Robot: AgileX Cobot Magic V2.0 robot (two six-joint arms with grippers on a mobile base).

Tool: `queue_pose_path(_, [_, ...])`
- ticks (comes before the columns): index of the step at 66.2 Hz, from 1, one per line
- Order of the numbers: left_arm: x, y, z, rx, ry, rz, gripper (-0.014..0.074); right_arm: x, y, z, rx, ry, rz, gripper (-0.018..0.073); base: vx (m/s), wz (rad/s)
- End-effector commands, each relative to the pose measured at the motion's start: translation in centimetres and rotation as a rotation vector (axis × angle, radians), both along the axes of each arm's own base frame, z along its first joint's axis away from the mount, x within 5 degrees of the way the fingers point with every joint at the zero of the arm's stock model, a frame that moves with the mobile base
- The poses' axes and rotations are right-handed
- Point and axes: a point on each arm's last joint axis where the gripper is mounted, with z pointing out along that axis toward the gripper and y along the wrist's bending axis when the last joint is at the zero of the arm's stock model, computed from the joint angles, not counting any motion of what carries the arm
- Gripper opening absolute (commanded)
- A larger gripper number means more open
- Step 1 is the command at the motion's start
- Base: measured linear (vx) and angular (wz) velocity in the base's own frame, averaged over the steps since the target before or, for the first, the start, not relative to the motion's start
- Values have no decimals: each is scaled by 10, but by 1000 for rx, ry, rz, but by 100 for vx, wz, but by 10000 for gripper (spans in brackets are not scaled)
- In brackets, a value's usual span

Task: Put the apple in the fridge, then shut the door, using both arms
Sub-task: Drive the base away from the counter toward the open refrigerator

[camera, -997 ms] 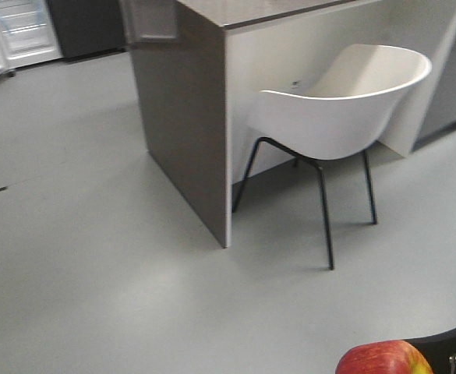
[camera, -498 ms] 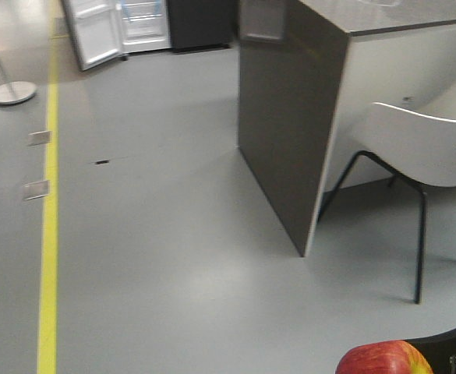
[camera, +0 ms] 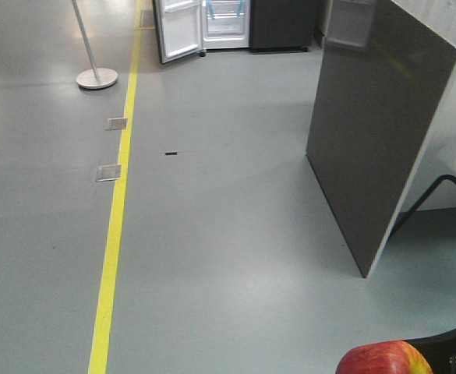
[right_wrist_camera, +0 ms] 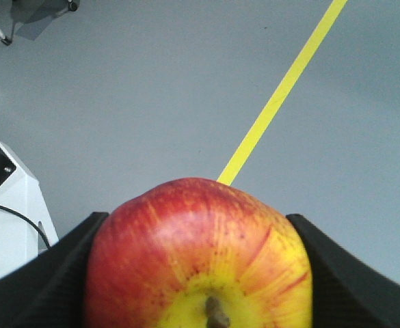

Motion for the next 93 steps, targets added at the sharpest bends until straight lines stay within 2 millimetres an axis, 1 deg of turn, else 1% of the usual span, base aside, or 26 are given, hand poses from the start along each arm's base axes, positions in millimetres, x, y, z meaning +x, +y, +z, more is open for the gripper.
queue_pose_path(1, [-2,0,13,-15,-107,-8,-6,3,2,12,54,-49,-17,204,6,23])
queue_pose_path(28, [-2,0,13,-15,-107,-8,-6,3,2,12,54,-50,-17,204,9,14])
queue_pose_path(93, [-2,0,13,-15,-107,-8,-6,3,2,12,54,-49,-17,204,17,0])
